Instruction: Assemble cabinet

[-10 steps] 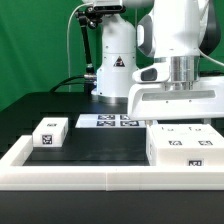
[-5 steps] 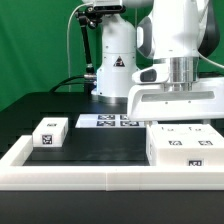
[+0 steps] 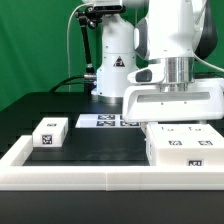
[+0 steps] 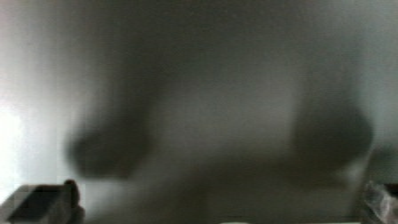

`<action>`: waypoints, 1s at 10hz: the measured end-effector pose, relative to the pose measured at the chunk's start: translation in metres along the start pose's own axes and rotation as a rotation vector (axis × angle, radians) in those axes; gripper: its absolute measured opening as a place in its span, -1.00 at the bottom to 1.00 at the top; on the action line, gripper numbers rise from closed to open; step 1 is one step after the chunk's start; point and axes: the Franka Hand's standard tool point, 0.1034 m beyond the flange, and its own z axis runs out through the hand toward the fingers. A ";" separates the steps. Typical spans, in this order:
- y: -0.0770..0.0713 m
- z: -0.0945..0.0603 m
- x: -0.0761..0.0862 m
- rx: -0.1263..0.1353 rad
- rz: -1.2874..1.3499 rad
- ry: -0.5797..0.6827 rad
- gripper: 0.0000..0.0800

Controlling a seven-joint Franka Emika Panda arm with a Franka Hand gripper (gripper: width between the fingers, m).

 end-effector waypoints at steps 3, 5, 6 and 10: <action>0.001 0.002 0.006 -0.001 -0.006 0.007 0.99; 0.002 0.003 0.010 -0.003 -0.021 0.013 0.99; 0.002 0.003 0.011 -0.003 -0.022 0.014 0.99; 0.000 0.003 0.010 -0.001 -0.025 0.016 0.56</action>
Offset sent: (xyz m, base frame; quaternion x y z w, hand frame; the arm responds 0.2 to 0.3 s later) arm 0.0177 -0.0094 -0.0113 -0.0129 0.0218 -0.0212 0.9995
